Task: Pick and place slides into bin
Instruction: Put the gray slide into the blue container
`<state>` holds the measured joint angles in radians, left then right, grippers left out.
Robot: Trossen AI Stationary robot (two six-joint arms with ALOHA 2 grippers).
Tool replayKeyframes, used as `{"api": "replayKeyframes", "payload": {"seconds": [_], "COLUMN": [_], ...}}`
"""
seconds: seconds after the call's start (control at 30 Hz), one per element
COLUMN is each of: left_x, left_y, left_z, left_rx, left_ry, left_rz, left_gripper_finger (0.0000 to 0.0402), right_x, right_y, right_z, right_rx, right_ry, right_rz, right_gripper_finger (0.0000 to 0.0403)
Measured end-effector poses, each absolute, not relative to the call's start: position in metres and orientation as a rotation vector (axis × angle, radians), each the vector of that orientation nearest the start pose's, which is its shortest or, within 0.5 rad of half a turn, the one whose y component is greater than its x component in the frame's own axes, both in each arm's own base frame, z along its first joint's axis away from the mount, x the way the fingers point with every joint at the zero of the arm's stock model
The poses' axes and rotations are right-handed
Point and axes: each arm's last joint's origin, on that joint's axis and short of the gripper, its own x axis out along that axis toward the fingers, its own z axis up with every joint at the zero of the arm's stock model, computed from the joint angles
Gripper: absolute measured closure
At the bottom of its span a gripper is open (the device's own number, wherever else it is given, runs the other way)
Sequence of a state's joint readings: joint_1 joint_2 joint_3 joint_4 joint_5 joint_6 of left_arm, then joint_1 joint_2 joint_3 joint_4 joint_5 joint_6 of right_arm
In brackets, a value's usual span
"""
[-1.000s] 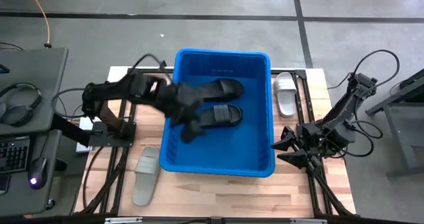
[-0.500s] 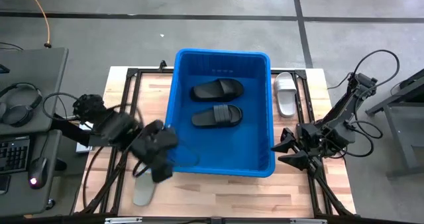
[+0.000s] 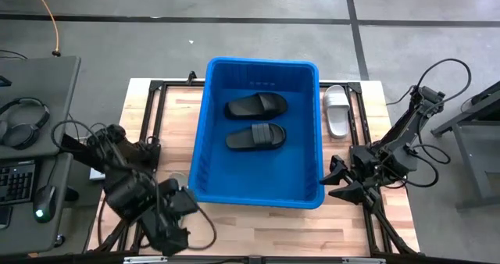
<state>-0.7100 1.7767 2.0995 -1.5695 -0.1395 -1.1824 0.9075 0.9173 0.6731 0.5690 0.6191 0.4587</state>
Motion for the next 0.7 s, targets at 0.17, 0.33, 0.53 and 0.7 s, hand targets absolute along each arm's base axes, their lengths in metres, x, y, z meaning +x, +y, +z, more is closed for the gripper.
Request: {"api": "replayKeyframes", "payload": {"seconds": [0.17, 0.33, 0.53, 0.7], "left_x": [0.252, 0.261, 0.263, 0.266], "left_y": [-0.230, -0.256, -0.290, -0.307], "left_z": [0.381, 0.349, 0.308, 0.278], "left_rx": [-0.458, -0.386, -0.299, -0.256], "left_ry": [1.266, 1.361, 1.494, 1.539], "left_rz": [0.280, 0.291, 0.290, 0.347], "left_gripper_finger": [0.0071, 0.0071, 0.0071, 0.0071], "right_x": [0.135, 0.135, 0.135, 0.135], "right_y": [0.147, 0.147, 0.148, 0.148], "right_z": [0.341, 0.341, 0.341, 0.341], "right_rx": [0.708, 0.711, 0.709, 0.709], "right_ry": [-0.152, -0.151, -0.149, -0.149], "right_rz": [0.383, 0.385, 0.396, 0.395], "right_gripper_finger": [0.0210, 0.0210, 0.0210, 0.0210]}}
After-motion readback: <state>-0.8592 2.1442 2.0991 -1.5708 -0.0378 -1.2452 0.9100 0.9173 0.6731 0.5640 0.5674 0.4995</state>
